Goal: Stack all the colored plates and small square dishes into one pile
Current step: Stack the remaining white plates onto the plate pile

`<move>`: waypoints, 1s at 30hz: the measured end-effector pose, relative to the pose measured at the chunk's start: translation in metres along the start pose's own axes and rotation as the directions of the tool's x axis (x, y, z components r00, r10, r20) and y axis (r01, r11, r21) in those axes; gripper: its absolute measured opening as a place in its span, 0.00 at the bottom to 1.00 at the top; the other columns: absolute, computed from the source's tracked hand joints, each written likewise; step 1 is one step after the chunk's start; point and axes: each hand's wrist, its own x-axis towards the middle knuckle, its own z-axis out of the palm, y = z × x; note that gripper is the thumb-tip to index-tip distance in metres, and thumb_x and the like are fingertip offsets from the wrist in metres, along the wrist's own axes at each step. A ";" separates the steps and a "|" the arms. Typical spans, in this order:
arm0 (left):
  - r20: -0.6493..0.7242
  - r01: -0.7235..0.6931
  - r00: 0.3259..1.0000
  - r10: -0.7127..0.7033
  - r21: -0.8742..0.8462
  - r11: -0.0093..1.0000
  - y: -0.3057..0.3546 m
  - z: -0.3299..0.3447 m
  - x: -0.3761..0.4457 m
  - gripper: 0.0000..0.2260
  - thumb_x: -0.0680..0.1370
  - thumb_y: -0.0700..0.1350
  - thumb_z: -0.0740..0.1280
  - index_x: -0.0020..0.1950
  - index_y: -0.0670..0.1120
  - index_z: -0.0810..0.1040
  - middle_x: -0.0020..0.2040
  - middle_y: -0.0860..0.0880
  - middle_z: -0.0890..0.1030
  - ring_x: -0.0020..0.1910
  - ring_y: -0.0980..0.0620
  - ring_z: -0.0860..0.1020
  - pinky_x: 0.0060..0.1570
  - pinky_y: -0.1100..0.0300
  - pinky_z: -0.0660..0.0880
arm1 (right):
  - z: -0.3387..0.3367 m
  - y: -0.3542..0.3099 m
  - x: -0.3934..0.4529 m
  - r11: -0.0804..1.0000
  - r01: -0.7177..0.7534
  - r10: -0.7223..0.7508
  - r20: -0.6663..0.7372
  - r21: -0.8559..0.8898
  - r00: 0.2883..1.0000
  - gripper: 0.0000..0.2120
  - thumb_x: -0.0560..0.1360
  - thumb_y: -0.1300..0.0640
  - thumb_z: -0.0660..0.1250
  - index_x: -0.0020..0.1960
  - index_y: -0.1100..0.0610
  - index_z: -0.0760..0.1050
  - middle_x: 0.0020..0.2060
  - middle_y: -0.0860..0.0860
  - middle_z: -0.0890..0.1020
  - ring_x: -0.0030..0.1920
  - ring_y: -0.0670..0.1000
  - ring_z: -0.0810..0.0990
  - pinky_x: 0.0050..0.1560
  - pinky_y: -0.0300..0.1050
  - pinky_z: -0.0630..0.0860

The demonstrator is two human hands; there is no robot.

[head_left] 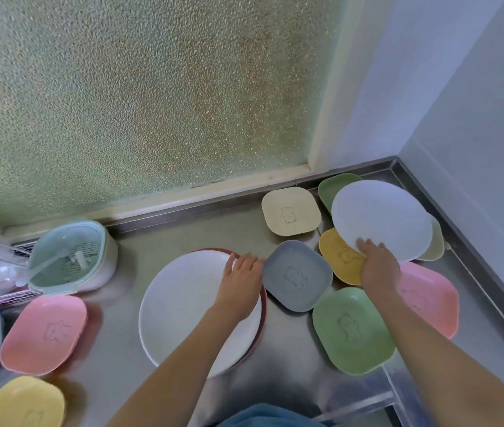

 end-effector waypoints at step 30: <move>0.270 0.277 0.563 -0.781 -0.952 -0.129 -0.056 -0.049 -0.058 0.12 0.80 0.42 0.54 0.62 0.44 0.67 0.52 0.44 0.73 0.49 0.42 0.73 0.54 0.40 0.77 | 0.015 -0.129 -0.126 0.727 0.454 -0.521 -0.016 0.515 0.853 0.28 0.78 0.41 0.56 0.75 0.49 0.58 0.74 0.48 0.63 0.75 0.50 0.57 0.75 0.53 0.53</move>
